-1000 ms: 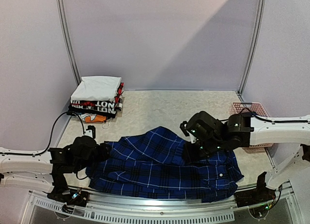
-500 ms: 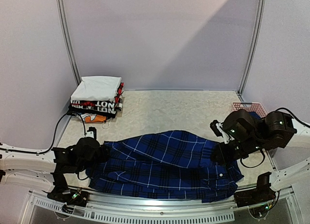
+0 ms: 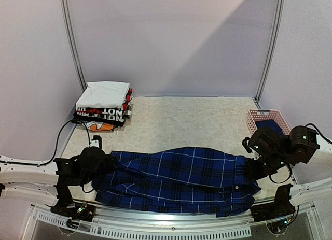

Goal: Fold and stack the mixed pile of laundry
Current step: Fold the 1/3-folded shirt at the corner of the board.

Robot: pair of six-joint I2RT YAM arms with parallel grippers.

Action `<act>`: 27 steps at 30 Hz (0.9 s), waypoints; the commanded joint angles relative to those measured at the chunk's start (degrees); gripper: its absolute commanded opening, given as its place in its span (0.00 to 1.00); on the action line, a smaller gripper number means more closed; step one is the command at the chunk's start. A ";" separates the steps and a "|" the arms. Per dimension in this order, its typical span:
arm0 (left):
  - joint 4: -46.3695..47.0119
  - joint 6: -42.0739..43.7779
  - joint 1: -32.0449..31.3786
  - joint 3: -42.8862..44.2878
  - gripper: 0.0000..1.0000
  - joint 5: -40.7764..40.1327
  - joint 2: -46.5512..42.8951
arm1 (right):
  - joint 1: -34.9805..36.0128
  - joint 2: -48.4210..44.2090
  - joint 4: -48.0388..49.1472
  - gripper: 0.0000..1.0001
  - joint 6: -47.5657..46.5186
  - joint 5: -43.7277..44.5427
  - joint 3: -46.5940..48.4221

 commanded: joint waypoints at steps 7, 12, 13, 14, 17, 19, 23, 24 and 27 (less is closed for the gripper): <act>-0.43 -0.24 0.60 0.27 0.48 -0.15 0.67 | -1.90 -0.95 5.05 0.08 5.09 3.35 -4.88; -0.01 0.14 0.59 0.58 0.48 0.06 1.20 | -1.93 4.55 10.60 0.12 6.74 6.74 -8.13; -0.12 0.19 0.61 0.68 0.47 0.18 1.38 | -1.96 5.79 11.25 0.12 6.96 7.52 -8.24; -0.16 0.28 0.61 0.78 0.47 0.35 1.50 | -1.96 7.30 11.93 0.12 7.44 8.54 -8.48; -0.07 0.19 0.55 0.66 0.47 0.65 2.03 | -2.43 10.74 13.89 0.12 8.49 11.94 -9.56; -0.35 0.20 0.52 0.83 0.46 0.72 2.18 | -3.08 12.61 15.24 0.11 9.16 13.36 -10.51; -2.63 0.33 0.29 1.97 0.44 1.07 1.41 | -3.41 15.70 16.62 0.10 9.21 15.18 -10.71; -3.51 0.42 -0.03 2.48 0.44 1.14 0.97 | -3.42 16.45 16.73 0.10 9.14 15.29 -10.27; -6.05 1.44 -1.18 4.66 0.43 1.80 -0.83 | -3.44 16.92 18.03 0.10 6.91 13.81 -8.05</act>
